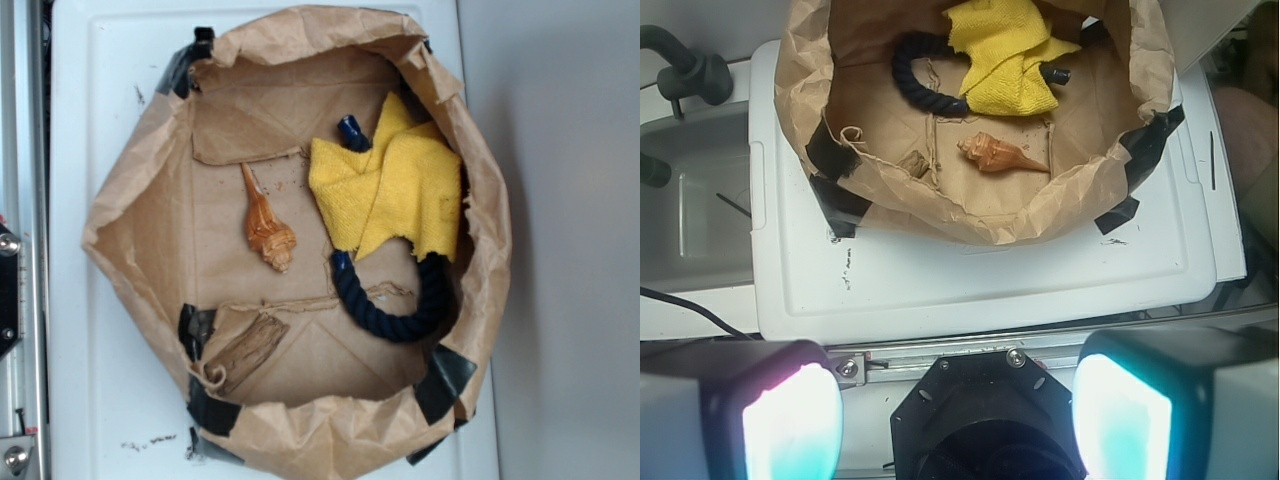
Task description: Grab the shell.
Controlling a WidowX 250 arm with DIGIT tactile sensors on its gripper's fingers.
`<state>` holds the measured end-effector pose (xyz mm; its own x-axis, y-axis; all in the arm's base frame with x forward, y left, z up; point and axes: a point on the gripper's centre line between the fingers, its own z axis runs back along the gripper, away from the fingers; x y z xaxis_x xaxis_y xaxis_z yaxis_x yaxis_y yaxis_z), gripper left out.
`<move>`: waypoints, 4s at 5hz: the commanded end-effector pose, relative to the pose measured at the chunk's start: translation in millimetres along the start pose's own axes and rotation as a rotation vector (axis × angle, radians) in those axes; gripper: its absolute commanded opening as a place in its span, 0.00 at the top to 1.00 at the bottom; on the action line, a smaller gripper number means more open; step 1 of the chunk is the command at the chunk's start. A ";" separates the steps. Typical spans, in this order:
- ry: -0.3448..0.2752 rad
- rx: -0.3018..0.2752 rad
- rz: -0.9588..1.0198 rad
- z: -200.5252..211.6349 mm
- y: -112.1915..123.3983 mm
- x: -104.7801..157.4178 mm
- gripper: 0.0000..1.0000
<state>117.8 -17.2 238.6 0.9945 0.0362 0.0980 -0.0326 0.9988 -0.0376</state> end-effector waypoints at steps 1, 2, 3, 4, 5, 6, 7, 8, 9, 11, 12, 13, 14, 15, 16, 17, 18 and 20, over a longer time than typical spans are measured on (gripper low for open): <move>0.000 0.000 0.000 0.0 0.0 0.0 0.00; -0.038 -0.002 -0.030 6.3 -1.2 42.6 0.00; -0.038 -0.018 -0.129 0.8 -1.2 75.1 0.00; -0.031 -0.028 -0.344 -14.2 1.6 95.2 0.00; 0.006 -0.142 -0.508 -37.8 27.8 116.0 0.00; -0.018 -0.108 -0.514 -50.2 46.5 131.7 0.00; -0.037 -0.057 -0.544 -63.4 56.7 134.7 0.00; -0.037 -0.057 -0.544 -63.4 56.7 134.7 0.00; -0.037 -0.057 -0.544 -63.4 56.7 134.7 0.00; -0.039 -0.065 -0.592 -89.3 57.3 137.7 0.00; -0.048 -0.020 -0.653 -107.4 62.2 129.1 0.00; -0.039 -0.015 -0.737 -119.7 70.6 124.0 0.00; -0.023 0.015 -0.761 -137.4 77.4 119.7 0.00; -0.013 0.038 -0.761 -156.0 79.7 119.1 0.00; -0.012 0.036 -0.764 -161.1 79.4 119.6 0.00; -0.014 0.033 -0.801 -168.8 73.8 113.4 0.00; 0.003 0.022 -0.839 -184.5 69.0 111.3 0.00; 0.037 -0.078 -0.897 -196.8 50.7 113.5 0.00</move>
<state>242.4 36.1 39.8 0.6677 -0.7414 0.0669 0.7444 0.6639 -0.0715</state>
